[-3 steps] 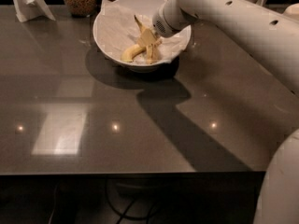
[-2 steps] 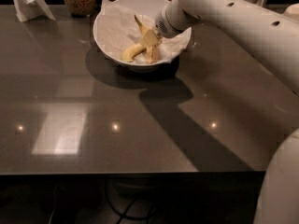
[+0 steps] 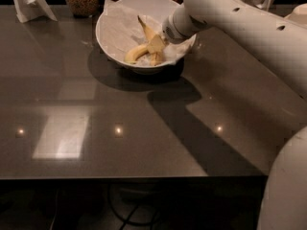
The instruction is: Pick banana from white bowl
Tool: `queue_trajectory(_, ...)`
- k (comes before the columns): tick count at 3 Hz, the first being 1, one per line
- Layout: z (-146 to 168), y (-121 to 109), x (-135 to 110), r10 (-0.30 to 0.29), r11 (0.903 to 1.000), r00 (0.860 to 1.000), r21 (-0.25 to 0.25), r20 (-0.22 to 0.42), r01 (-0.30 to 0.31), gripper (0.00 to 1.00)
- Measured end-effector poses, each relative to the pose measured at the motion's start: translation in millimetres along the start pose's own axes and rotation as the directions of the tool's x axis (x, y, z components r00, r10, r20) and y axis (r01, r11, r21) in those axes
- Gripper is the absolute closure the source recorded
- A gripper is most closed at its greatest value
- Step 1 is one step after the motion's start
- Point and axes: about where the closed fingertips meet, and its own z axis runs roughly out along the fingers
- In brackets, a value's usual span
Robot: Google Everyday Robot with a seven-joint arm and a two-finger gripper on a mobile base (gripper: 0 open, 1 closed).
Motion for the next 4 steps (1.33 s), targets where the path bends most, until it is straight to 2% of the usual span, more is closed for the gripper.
queue_trajectory(3, 13.6, 3.7, 4.1, 0.026, 0.9990, 0.999, -0.036, -0.021, -0.027, 0.43)
queue_trajectory(4, 16.0, 6.9, 2.3, 0.026, 0.9982, 0.999, -0.053, -0.025, -0.027, 0.50)
